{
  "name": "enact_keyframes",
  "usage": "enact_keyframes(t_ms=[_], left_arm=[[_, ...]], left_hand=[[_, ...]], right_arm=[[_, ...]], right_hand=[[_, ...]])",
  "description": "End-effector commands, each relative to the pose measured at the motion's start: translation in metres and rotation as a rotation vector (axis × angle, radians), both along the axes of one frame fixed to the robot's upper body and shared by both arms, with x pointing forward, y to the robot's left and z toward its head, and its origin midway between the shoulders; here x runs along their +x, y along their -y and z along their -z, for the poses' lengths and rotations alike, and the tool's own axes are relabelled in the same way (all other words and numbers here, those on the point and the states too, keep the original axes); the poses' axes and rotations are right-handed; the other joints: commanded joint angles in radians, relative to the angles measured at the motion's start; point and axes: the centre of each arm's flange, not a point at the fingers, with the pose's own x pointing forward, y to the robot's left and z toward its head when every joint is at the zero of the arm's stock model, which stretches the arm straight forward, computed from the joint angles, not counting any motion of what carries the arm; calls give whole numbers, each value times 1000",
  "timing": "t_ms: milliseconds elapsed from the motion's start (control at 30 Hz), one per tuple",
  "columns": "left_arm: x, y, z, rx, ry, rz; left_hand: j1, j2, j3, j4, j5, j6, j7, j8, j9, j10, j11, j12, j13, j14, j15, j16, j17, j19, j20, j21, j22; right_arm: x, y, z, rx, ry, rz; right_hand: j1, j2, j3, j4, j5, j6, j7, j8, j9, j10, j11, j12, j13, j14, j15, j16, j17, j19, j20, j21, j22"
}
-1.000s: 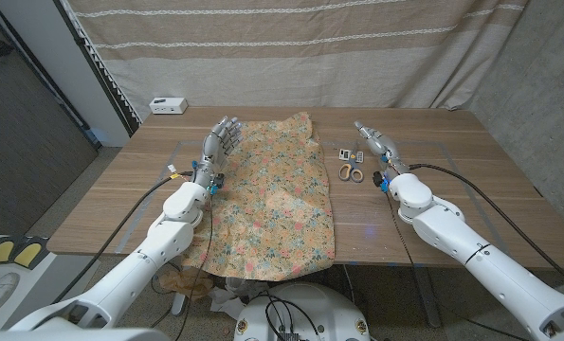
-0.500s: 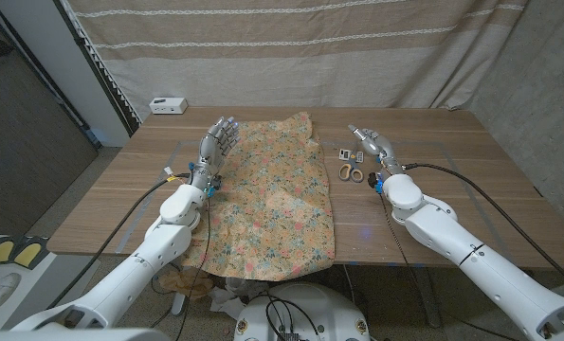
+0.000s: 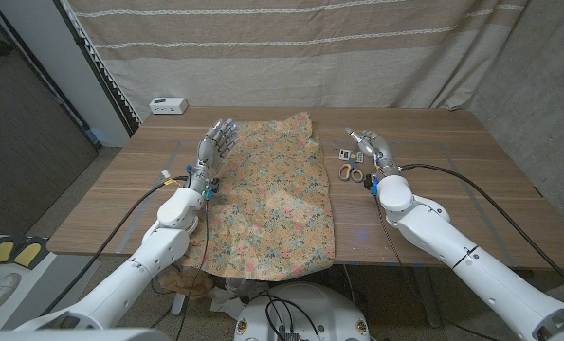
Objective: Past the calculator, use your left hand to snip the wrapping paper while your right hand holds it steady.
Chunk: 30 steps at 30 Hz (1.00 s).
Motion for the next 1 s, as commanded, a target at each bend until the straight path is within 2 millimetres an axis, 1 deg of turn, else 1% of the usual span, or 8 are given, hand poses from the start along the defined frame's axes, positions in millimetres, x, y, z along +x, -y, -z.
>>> enact_keyframes(t_ms=[33, 167, 300, 367, 467, 600, 900, 1000], left_arm=[[-3, 2, 5, -5, -31, 4], [-4, 3, 5, 1, -30, -3], [-5, 5, 7, -5, -33, 1], [-5, 5, 7, -8, -35, 3], [-5, 5, 8, -7, -37, 4], [-5, 5, 7, -1, -38, 3], [-4, 5, 4, -3, -37, 7], [-3, 6, 4, -3, -39, 10]], left_hand=[[11, -1, -3, -1, 5, 16, -2, 8, 4, 15, -13, 7, 4, -6, -85, 5, 4, 4, -31, 0, 2], [12, -1, -4, -1, 5, 27, -3, 11, 4, 16, -10, 7, 4, -6, -85, 5, 4, 4, -32, 0, 3], [13, -1, -5, -1, 5, 31, -2, 12, 4, 16, -6, 6, 4, -7, -85, 5, 4, 3, -34, -1, 3], [13, -1, -5, -1, 6, 33, -2, 13, 4, 15, 0, 6, 4, -7, -86, 4, 4, 2, -34, -1, 3], [14, -1, -6, -1, 6, 37, -3, 13, 4, 15, -6, 5, 4, -8, -86, 4, 4, 1, -34, -1, 3], [15, -1, -7, -1, 6, 40, -1, 13, 4, 18, 1, 6, 4, -8, -87, 5, 4, 1, -33, -1, 3], [15, -1, -9, 0, 7, 46, -3, 14, 4, 21, 1, 6, 4, -8, -86, 5, 4, 1, -37, -1, 3], [16, -1, -9, 0, 7, 47, -3, 14, 4, 21, 1, 6, 4, -9, -86, 5, 4, 0, -37, -1, 3]], right_arm=[[-7, -7, 2, -31, -30, 58], [-8, -8, 2, -34, -38, 71], [-13, -15, 1, -61, -41, 126], [-14, -17, 1, -56, -41, 135], [-14, -19, 1, -62, -45, 156], [-15, -22, 0, -61, -46, 181], [-14, -28, 1, -86, -26, 229], [-14, -30, 1, -92, -22, 245]], right_hand=[[19, 5, 1, -6, 5, 11, 9, 4, 3, 9, -1, 8, 4, -6, -4, -4, 3, 4, 6, 2, 4], [23, 7, 2, -7, 5, 16, 5, 5, 3, 11, -3, 8, 4, -9, -1, -6, 3, 1, 7, 0, 4], [33, 13, 7, -10, 5, 21, 3, 3, 3, 15, 2, 8, 4, -29, 13, -15, 3, -13, 13, -8, 5], [40, 17, 10, -12, 5, 32, -6, 6, 4, 18, -3, 9, 4, -36, 14, -17, 3, -19, 16, -11, 5], [56, 26, 18, -16, 3, 62, -23, 15, 5, 40, -7, 17, 4, -35, 13, -16, 3, -17, 18, -12, 5], [63, 28, 21, -18, 2, 76, -29, 18, 5, 50, -8, 20, 4, -31, 14, -14, 3, -16, 22, -12, 5], [95, 37, 34, -25, -3, 138, -32, 32, 6, 114, -18, 42, 4, 0, 5, -7, 3, -1, 26, -10, 6], [106, 40, 39, -28, -5, 161, -25, 36, 6, 138, -16, 49, 2, 12, 3, -6, 3, 4, 27, -10, 6]])
